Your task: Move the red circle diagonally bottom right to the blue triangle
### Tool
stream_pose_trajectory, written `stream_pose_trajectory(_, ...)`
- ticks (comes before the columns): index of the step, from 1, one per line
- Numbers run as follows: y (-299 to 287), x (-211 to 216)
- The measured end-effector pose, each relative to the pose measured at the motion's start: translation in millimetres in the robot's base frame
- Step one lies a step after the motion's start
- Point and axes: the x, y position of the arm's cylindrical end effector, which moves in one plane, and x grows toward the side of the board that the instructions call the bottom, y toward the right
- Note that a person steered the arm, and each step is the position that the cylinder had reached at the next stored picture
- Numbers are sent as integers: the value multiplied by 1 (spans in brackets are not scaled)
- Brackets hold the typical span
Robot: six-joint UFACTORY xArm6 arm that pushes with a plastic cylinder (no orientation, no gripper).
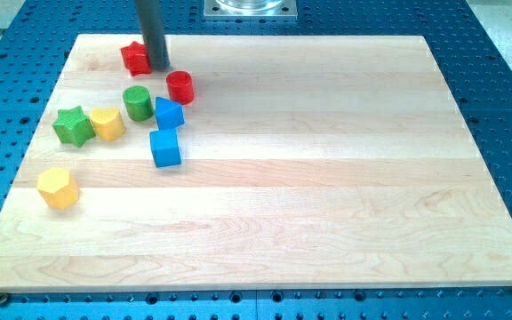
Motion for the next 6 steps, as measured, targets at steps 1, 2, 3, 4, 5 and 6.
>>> stream_pose_trajectory(1, -31, 0)
stream_pose_trajectory(2, -44, 0)
stream_pose_trajectory(3, -8, 19)
stream_pose_trajectory(4, 37, 41)
stream_pose_trajectory(5, 40, 54)
stream_pose_trajectory(6, 73, 88)
